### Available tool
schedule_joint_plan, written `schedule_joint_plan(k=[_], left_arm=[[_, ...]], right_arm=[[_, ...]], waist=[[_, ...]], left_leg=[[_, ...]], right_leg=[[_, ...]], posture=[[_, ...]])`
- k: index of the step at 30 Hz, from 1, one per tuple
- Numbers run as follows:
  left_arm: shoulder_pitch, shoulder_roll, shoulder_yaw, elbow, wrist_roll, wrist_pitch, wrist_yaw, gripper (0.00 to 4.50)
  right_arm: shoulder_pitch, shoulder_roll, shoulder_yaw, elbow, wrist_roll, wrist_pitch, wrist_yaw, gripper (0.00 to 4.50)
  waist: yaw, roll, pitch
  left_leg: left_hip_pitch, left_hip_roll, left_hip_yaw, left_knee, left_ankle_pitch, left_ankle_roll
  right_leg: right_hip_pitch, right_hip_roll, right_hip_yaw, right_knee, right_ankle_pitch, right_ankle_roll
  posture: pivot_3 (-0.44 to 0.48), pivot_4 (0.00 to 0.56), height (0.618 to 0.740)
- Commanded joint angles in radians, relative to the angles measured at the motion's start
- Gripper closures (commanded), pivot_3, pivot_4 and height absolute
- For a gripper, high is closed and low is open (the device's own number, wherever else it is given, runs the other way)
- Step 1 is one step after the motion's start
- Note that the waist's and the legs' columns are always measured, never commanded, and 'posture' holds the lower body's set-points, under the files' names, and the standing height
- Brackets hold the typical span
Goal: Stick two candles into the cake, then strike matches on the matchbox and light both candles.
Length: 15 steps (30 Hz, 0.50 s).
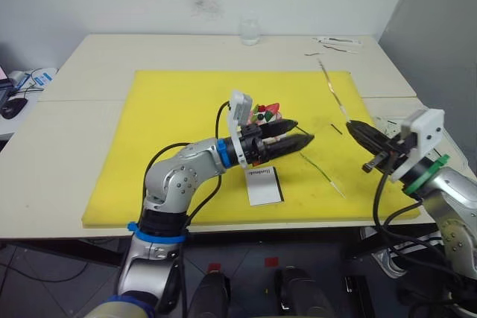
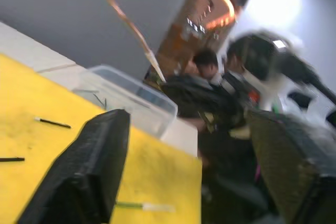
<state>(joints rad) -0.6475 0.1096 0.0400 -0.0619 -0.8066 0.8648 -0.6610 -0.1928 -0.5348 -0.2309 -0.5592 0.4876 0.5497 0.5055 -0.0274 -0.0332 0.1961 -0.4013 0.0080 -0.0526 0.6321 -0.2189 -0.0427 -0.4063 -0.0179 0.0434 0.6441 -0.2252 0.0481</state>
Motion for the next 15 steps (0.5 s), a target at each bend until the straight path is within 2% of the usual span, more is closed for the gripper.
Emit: schedule_joint_plan(k=[1,15], left_arm=[[-0.059,-0.065,0.05,0.028,-0.059,0.017,0.078,1.76],[-0.079,-0.163,0.086,0.027,-0.141,0.039,0.177,1.76]], right_arm=[[-0.042,0.01,0.04,-0.066,-0.018,0.0,-0.045,4.5],[-0.091,0.006,0.103,-0.126,-0.011,0.042,-0.081,4.5]], waist=[[0.0,0.0,0.0],[-0.002,0.0,0.0]], left_leg=[[0.0,0.0,0.0,0.0,0.0,0.0],[0.001,0.0,0.0,0.0,0.0,0.0]], right_leg=[[0.0,0.0,0.0,0.0,0.0,0.0],[0.0,0.0,0.0,0.0,0.0,0.0]], posture=[[0.0,0.15,0.74],[0.0,0.15,0.74]])
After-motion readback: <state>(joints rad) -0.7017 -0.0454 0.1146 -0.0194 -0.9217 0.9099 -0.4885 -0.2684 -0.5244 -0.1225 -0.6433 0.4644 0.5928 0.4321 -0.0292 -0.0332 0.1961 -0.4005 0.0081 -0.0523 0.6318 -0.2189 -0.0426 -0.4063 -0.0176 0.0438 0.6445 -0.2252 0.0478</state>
